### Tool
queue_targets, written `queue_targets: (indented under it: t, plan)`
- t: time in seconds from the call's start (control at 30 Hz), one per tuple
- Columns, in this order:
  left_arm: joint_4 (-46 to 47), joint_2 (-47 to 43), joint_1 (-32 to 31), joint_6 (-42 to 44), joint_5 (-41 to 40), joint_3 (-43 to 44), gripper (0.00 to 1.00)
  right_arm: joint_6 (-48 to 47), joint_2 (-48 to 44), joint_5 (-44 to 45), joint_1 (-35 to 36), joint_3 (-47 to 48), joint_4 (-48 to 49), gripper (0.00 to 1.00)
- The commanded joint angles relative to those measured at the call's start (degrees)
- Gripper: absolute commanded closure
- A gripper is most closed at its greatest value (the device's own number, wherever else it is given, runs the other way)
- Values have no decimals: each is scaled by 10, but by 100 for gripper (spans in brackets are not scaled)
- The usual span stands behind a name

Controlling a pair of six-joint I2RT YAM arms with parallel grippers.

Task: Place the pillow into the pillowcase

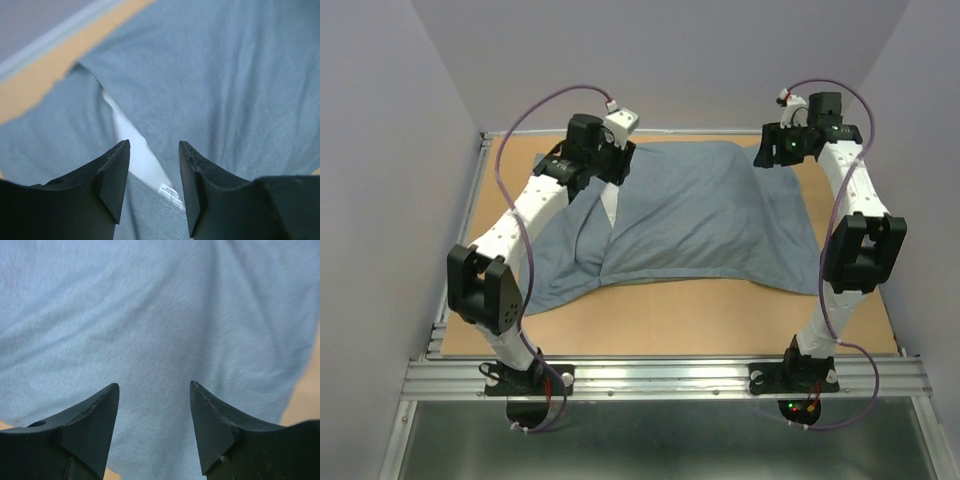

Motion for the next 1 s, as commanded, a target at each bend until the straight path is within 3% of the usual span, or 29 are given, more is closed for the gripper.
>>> queue_targets:
  t: [0.0,0.07,0.1,0.33,0.7,0.87,0.97]
  plan:
    - [-42,55,-17,-51,-69,-49,46,3,-4,-15,26,-42,-3,31]
    - [-42,62,-23,-56,-107,-55,48,4,-3,-18,40,-61,-4,27]
    - [-48,74,-26,-61,-132,-55,53,5,-1,-18,51,-67,-2,26]
    - [-67,120,-22,-88,-241,-32,55,3,26,17,102,-107,-2,25]
    - [-63,103,-15,-92,-278,-36,54,-4,18,46,115,-138,-2,25]
    - [-77,142,-7,-93,-263,-27,54,-4,19,45,115,-139,-2,25]
    - [-80,163,3,-89,-237,-13,74,-6,18,45,115,-142,-2,25]
